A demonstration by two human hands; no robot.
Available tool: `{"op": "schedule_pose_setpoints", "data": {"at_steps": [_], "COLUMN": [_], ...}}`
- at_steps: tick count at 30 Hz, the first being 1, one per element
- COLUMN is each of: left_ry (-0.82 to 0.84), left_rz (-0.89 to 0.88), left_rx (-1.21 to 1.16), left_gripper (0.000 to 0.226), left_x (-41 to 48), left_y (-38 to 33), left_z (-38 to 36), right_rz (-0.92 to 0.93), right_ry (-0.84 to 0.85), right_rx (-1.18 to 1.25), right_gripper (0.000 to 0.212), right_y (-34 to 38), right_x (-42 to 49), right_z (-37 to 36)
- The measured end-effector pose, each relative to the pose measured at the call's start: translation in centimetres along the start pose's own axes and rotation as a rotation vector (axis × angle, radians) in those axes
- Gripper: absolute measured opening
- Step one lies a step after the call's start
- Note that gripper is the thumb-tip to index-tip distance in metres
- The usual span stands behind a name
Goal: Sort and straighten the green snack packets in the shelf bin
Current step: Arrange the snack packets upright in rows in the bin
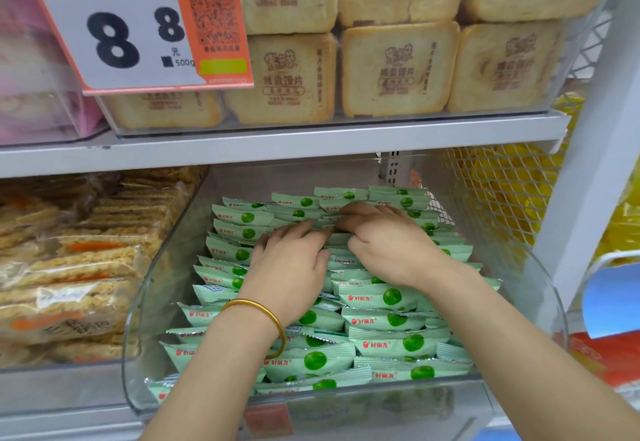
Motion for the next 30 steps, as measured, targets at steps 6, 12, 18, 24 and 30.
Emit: {"op": "schedule_pose_setpoints", "data": {"at_steps": [6, 12, 18, 24, 30], "left_ry": [-0.014, -0.023, -0.039, -0.193, -0.422], "left_rz": [0.006, -0.01, -0.015, 0.014, -0.05], "left_rx": [-0.009, -0.007, -0.014, -0.145, -0.289], "left_gripper": [0.042, 0.043, 0.039, 0.04, 0.062], "left_x": [0.0, 0.0, 0.0, -0.3, -1.3], "left_y": [0.1, 0.1, 0.1, 0.6, -0.2], "left_z": [0.0, 0.0, 0.1, 1.2, 3.6], "right_rz": [-0.041, -0.021, 0.026, 0.125, 0.289], "right_ry": [0.062, 0.064, -0.019, -0.193, -0.384], "right_rx": [-0.013, 0.033, 0.082, 0.109, 0.154], "right_gripper": [0.045, 0.047, 0.053, 0.086, 0.056], "right_y": [0.0, -0.2, -0.3, -0.2, -0.5], "right_x": [0.2, 0.1, -0.3, -1.6, -4.7], "right_z": [-0.4, -0.2, 0.8, 2.0, 3.6]}}
Point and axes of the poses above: each hand's wrist, its own x-axis towards the middle knuckle, its own z-axis out of the back of the hand, y = z × x, the point moved 5 cm from there along x, towards the middle knuckle, and after that the axes turned 15 degrees about -z, right-handed, at the moved point
